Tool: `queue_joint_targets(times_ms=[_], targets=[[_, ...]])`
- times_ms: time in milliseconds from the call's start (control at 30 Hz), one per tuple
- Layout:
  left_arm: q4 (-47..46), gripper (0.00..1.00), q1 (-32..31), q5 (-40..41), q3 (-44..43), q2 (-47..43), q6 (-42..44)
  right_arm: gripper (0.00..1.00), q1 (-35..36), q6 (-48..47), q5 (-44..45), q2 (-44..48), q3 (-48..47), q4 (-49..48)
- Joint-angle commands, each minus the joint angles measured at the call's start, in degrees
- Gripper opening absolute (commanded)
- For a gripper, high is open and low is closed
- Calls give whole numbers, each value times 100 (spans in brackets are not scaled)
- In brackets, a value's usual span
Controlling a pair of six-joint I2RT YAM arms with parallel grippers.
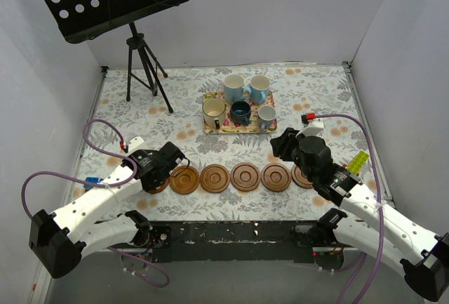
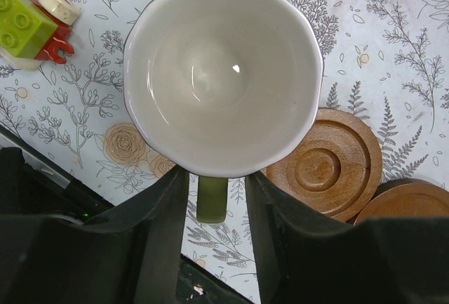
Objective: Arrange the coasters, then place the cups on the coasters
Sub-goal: Place the cup on the coaster.
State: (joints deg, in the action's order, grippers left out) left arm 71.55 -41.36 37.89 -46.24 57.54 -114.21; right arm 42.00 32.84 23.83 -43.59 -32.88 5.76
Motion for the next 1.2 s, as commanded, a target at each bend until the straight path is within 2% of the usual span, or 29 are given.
queue_joint_targets(times_ms=[0, 333, 600, 800, 867, 967, 1167], targets=[[-1, 38, 5, 105, -61, -85, -593, 49, -25, 29, 16, 18, 28, -303], [79, 40, 5, 35, -289, -164, -418, 49, -34, 47, 7, 0, 36, -312], [-36, 44, -3, -264, -544, -691, 223, 49, -51, 47, -10, -26, 45, -339], [-97, 45, 5, -475, -1079, -814, 943, 49, -60, 38, -2, -44, 54, -339], [-132, 50, 5, -406, -1316, -823, 1164, 49, -60, 12, -10, -35, 45, -339], [-377, 67, -3, -247, -1650, -919, 1515, 49, -78, -49, 16, -9, 19, -304], [-1625, 80, 5, -449, -1836, -824, 2964, 50, -104, -646, 200, -184, -314, 91]])
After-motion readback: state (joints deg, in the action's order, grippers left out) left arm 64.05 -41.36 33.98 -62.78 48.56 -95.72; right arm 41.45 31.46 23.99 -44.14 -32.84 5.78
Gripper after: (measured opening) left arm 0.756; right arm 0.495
